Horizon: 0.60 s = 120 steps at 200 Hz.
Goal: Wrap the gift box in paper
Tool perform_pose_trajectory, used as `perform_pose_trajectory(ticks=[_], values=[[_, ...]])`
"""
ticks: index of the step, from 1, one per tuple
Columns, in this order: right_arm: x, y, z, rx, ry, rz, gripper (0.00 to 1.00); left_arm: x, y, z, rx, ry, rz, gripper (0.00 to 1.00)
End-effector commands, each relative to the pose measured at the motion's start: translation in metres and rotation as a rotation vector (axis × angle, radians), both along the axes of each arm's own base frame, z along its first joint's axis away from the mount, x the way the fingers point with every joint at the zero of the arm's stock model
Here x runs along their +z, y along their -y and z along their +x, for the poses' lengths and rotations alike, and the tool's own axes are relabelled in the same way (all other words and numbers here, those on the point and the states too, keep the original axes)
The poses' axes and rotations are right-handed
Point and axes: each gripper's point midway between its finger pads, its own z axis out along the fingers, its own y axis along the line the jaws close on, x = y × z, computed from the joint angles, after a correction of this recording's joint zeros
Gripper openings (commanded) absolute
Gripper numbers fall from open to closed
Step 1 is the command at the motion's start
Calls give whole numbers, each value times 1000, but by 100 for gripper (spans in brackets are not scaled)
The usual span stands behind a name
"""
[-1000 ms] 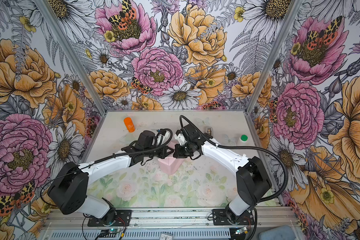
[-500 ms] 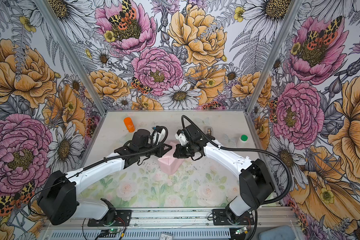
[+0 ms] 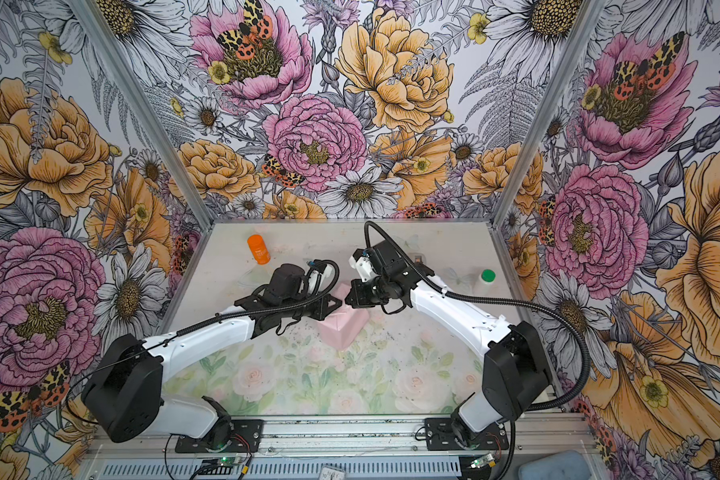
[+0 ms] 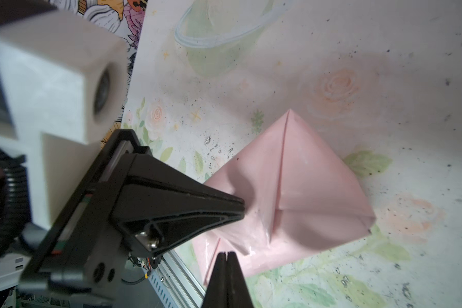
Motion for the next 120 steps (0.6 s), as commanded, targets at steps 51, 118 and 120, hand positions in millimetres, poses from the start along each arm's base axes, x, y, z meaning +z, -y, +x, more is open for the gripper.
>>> perform_pose_trajectory(ticks=[51, 118, 120], values=[[-48, 20, 1, -68, -62, -129, 0, -7, -7, 4, 26, 2, 26, 3], [21, 15, -4, -47, 94, 11, 17, 42, 0, 5, 13, 94, -58, 6], [21, 14, -5, -47, 94, 15, 17, 42, 0, 5, 13, 94, -58, 5]])
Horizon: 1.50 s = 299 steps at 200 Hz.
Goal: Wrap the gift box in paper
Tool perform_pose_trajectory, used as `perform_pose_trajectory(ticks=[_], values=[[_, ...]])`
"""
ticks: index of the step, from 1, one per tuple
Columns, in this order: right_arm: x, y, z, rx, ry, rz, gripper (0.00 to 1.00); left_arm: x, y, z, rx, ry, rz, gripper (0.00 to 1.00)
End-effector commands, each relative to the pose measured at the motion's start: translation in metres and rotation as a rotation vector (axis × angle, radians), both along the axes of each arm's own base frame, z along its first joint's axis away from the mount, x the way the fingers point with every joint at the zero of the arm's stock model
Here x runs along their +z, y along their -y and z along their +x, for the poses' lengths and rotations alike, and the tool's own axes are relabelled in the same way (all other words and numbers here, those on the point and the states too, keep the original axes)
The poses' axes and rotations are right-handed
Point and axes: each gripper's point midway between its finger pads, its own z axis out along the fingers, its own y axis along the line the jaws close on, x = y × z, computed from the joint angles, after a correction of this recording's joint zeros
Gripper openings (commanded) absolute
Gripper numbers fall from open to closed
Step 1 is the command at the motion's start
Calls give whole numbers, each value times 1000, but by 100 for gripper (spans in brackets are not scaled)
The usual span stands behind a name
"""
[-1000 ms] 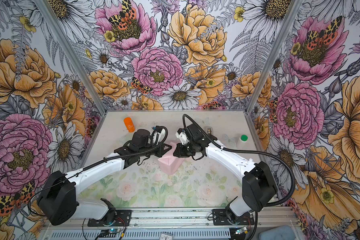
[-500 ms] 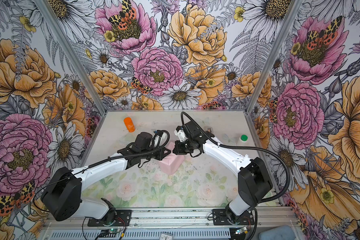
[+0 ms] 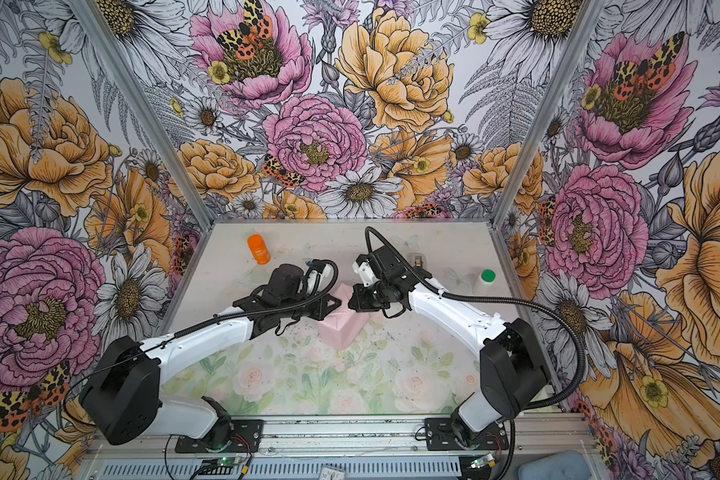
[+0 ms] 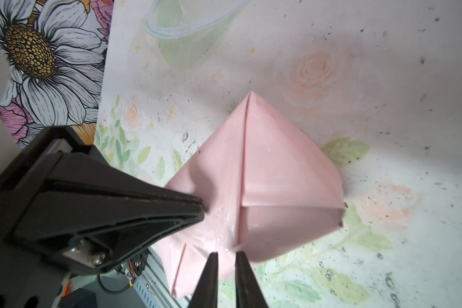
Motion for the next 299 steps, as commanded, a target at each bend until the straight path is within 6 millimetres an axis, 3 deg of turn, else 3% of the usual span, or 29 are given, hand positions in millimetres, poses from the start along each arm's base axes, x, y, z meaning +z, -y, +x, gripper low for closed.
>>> perform_pose_trajectory(ticks=[1, 49, 113, 138, 161, 190, 223, 259, 299], values=[[23, 2, -3, -6, 65, 39, 17, 30, 1, 5, 9, 66, -41, 5], [12, -2, -2, -8, 45, 37, 16, 18, 13, 7, -22, 33, -27, 5], [-11, 22, 2, -89, 23, -22, 23, -22, 16, 6, -31, -37, 35, 4], [-13, 31, 3, -129, 35, -30, 28, -18, 16, 3, -33, -30, 28, 5], [-10, 34, 3, -162, 53, -9, 33, 5, 14, 5, -14, 19, 7, 16], [-20, 35, -1, -182, 37, -1, 36, 32, 1, 8, 30, 78, -3, 43], [-33, 28, -1, -189, 15, 11, 36, 27, -22, 16, 100, 41, 10, 66], [-44, 26, 3, -204, 11, 4, 36, 7, -24, 17, 87, -40, -2, 69], [-47, 20, 3, -196, 8, 15, 36, -15, -28, 22, 111, -74, 43, 59]])
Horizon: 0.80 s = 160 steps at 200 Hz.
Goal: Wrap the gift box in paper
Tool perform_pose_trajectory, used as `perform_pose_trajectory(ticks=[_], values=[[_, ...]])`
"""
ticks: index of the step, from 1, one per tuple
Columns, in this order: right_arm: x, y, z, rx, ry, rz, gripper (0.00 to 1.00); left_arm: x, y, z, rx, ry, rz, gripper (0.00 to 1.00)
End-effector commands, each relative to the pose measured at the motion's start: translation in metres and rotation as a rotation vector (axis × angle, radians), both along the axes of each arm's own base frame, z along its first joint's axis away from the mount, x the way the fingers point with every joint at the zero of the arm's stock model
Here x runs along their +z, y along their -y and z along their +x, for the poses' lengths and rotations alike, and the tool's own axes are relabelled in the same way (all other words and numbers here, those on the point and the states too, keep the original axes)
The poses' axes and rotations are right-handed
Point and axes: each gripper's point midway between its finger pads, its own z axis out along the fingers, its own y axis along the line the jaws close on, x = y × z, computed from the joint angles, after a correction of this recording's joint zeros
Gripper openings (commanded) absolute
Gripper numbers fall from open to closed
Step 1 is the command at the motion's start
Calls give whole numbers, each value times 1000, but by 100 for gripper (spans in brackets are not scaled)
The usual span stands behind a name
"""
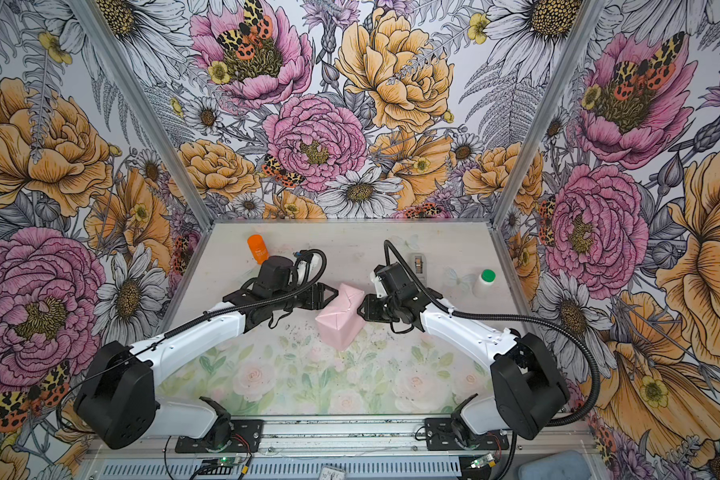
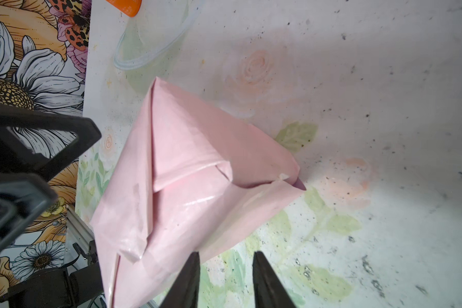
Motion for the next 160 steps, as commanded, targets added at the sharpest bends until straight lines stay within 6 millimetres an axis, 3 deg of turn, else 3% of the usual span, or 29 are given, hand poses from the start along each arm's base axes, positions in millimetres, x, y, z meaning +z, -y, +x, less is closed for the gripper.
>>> perform_pose_trajectory(ticks=[1, 42, 108, 134, 160], values=[[1, -6, 7, -10, 26, 15, 36, -17, -2, -2, -1, -42, 20, 60], [1, -5, 7, -8, 31, 8, 36, -39, -9, 0, 20, -76, 69, 59], [12, 6, 10, -40, 75, 11, 37, -71, -40, 7, 96, -140, 132, 57], [15, 11, 11, -54, 87, 9, 38, -71, -65, 17, 168, -136, 169, 58], [19, 15, 14, -72, 105, 6, 41, -53, -97, 31, 273, -94, 180, 61]])
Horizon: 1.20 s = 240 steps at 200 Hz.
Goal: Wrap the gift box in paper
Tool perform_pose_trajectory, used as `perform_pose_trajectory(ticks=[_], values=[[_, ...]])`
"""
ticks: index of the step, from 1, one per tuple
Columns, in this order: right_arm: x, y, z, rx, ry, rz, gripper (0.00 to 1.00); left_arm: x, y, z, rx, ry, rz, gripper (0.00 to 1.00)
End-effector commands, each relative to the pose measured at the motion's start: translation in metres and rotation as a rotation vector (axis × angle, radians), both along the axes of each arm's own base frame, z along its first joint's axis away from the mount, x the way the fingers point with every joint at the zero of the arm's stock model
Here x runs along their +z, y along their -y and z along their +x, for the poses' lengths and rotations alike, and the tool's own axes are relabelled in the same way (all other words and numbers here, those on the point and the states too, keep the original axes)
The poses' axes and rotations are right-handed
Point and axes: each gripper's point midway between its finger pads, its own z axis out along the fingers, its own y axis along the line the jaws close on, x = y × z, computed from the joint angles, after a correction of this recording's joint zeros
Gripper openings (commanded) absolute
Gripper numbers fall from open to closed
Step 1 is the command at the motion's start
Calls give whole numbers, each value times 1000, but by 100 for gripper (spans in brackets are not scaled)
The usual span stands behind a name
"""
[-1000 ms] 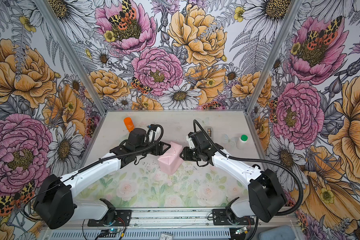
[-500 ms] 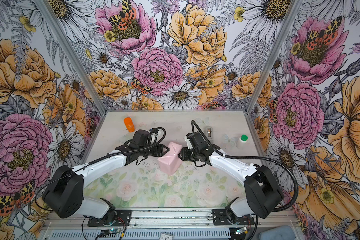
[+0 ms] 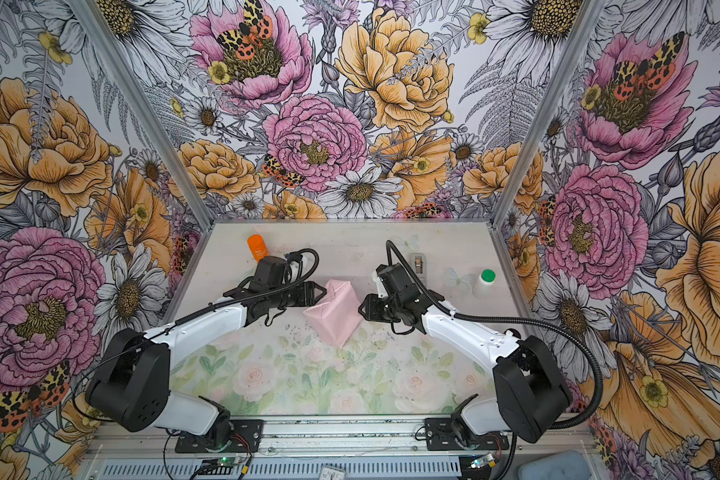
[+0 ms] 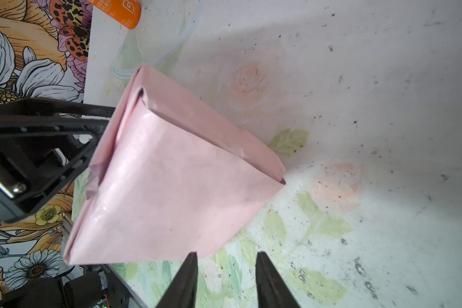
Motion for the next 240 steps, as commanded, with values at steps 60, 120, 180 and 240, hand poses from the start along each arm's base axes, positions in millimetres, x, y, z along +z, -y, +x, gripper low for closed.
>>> perform_pose_trajectory(ticks=[60, 120, 180, 240], values=[[17, 8, 10, -48, 78, 7, 50, 47, -82, 7, 263, 126, 29, 84], [18, -4, 7, -13, 75, 34, 51, 9, -88, 34, 275, 39, 22, 91], [18, 1, 10, -27, 81, 41, 51, -19, -41, 25, 131, -63, -83, 89], [17, 32, 23, -115, 104, 27, 51, -9, 37, -19, -35, -61, -134, 89]])
